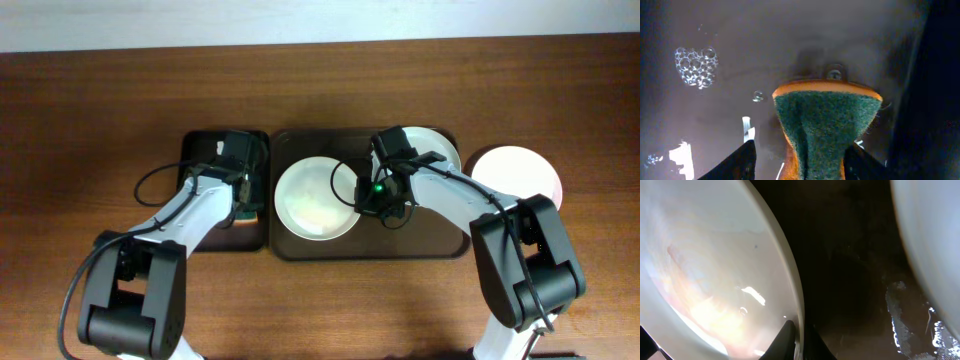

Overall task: Clean dirty plates on tray and stack at the side
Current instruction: 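Return the sponge to the left tray with the left gripper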

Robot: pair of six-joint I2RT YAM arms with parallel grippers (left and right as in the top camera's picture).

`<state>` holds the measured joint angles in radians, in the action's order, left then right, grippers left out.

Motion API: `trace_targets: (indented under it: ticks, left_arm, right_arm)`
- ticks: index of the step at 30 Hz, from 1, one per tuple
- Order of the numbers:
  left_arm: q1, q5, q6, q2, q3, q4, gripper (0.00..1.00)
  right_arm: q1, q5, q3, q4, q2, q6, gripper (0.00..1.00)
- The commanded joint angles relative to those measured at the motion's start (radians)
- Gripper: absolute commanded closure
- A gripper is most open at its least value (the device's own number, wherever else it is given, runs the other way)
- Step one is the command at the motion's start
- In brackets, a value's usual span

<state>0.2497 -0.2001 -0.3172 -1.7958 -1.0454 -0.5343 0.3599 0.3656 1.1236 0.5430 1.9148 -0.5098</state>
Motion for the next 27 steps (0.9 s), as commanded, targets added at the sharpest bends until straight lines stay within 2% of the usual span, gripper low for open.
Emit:
trace_targets:
  ticks: [1,7,17,18,19,21,22,27]
  left_arm:
    - [-0.010,-0.013,0.001,-0.026,-0.002,0.026,0.43]
    - [-0.010,0.027,0.001,-0.042,-0.002,0.114,0.42]
    - [-0.010,0.028,0.000,-0.067,-0.002,0.148,0.39]
    - [-0.010,0.028,0.000,-0.076,-0.002,0.153,0.43]
    - [-0.010,0.028,0.000,-0.086,-0.002,0.156,0.53]
    - [-0.010,0.028,0.001,-0.097,-0.002,0.158,0.93]
    - [-0.011,0.027,0.002,-0.097,-0.002,0.164,1.00]
    - [-0.037,0.027,0.109,-0.093,-0.078,0.172,1.00]
  right_arm:
    - [0.009,-0.056,-0.018,0.018,0.022,0.009,0.76]
    - [0.009,-0.056,-0.018,0.019,0.022,0.009,0.75]
    - [0.009,-0.056,-0.019,0.027,0.022,0.008,0.75]
    - [0.009,-0.056,-0.019,0.029,0.022,0.008,0.76]
    - [0.009,-0.056,-0.019,0.029,0.022,0.008,0.75]
    - [0.009,-0.056,-0.019,0.029,0.022,0.009,0.75]
    - [0.009,-0.056,-0.019,0.029,0.022,0.008,0.76]
    - [0.009,-0.056,-0.019,0.029,0.022,0.009,0.76]
